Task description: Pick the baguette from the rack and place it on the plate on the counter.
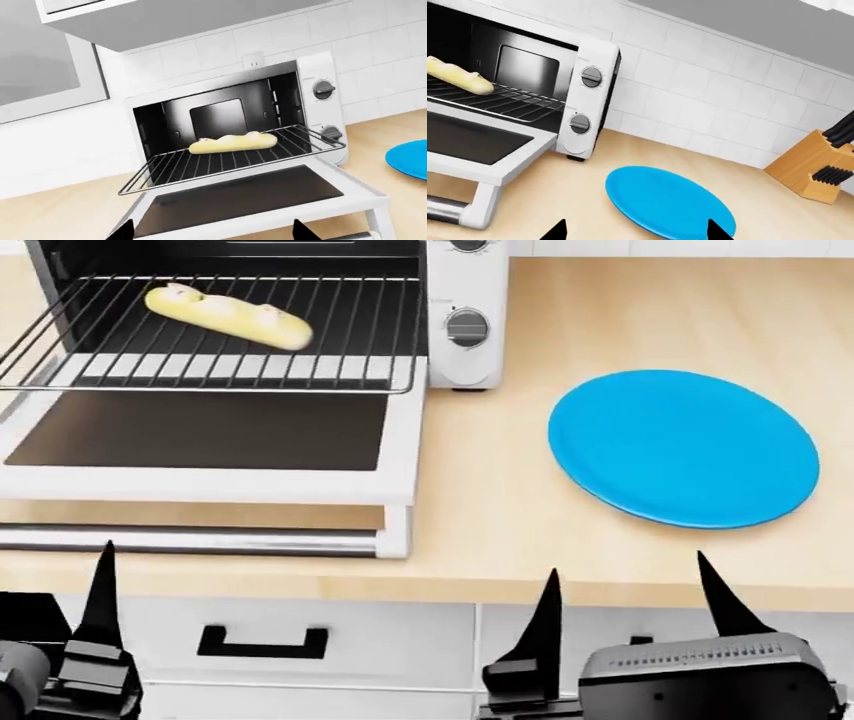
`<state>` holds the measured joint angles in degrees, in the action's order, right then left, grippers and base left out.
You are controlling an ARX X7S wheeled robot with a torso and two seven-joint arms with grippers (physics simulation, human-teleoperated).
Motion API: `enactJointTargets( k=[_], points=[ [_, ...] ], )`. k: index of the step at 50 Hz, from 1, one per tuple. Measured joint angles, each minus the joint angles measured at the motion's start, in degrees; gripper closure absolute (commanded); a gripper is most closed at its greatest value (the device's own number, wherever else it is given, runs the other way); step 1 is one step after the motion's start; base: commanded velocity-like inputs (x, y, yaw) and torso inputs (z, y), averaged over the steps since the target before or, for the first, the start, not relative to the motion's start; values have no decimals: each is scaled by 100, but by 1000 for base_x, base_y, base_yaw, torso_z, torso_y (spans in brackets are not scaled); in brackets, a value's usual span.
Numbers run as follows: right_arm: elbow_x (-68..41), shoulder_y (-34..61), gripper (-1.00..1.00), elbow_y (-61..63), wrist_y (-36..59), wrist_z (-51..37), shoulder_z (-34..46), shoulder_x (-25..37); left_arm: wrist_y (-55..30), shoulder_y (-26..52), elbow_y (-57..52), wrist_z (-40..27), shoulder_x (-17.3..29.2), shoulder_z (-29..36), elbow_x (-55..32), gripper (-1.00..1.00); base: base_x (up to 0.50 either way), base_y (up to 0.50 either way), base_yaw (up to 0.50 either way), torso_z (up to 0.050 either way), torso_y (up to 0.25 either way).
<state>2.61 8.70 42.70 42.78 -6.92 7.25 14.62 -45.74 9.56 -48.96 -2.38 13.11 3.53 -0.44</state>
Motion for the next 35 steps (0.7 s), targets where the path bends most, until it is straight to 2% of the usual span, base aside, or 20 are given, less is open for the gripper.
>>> enactJointTargets(
  k=[8,35],
  points=[
    [12,157,-100,202,230,17,88,36,-286,219,-163,18,45,-29,-32,-100,50,105,0,50,25],
    [92,540,-100,817,808,59,306,164,-691,498,-474,-39,161,109,-45,-100,402,25,0,48,23]
  ],
)
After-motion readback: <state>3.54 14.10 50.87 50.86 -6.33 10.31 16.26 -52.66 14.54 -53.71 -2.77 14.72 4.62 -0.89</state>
